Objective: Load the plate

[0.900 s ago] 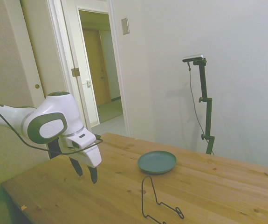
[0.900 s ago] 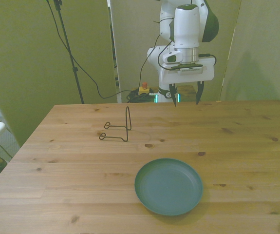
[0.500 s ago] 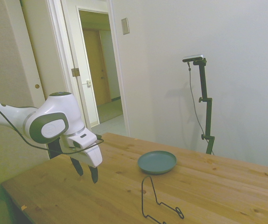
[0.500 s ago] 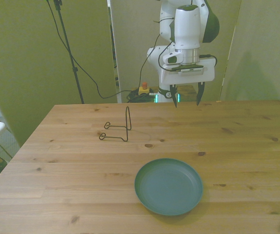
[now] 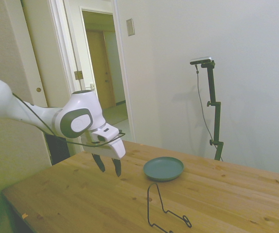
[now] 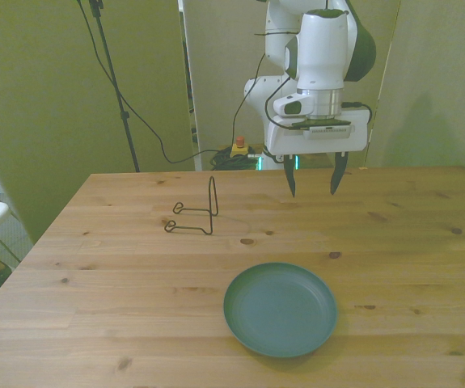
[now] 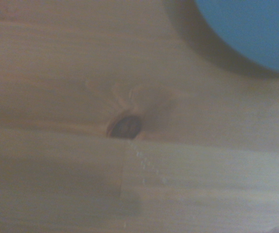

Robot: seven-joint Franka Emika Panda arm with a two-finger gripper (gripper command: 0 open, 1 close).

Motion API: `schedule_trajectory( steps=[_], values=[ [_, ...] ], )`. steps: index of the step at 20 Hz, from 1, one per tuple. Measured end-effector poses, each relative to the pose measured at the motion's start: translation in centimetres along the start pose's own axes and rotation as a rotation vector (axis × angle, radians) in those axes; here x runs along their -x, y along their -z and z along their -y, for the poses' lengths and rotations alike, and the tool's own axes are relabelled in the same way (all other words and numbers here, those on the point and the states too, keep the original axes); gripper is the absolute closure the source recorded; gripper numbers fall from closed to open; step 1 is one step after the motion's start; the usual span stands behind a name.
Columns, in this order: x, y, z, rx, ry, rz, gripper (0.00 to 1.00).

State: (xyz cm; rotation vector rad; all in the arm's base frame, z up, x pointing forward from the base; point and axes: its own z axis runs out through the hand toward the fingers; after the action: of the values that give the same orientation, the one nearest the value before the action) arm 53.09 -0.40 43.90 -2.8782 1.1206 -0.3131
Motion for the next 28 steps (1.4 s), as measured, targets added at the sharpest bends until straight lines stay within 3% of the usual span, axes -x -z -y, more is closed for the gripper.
schedule_trajectory(
  steps=[14, 28],
  values=[
    [-7.5, -5.4, 11.5, 0.088, 0.043, -0.095, 0.00],
    [-8.4, -9.5, 15.4, 0.197, 0.092, -0.199, 0.00]
  ],
)
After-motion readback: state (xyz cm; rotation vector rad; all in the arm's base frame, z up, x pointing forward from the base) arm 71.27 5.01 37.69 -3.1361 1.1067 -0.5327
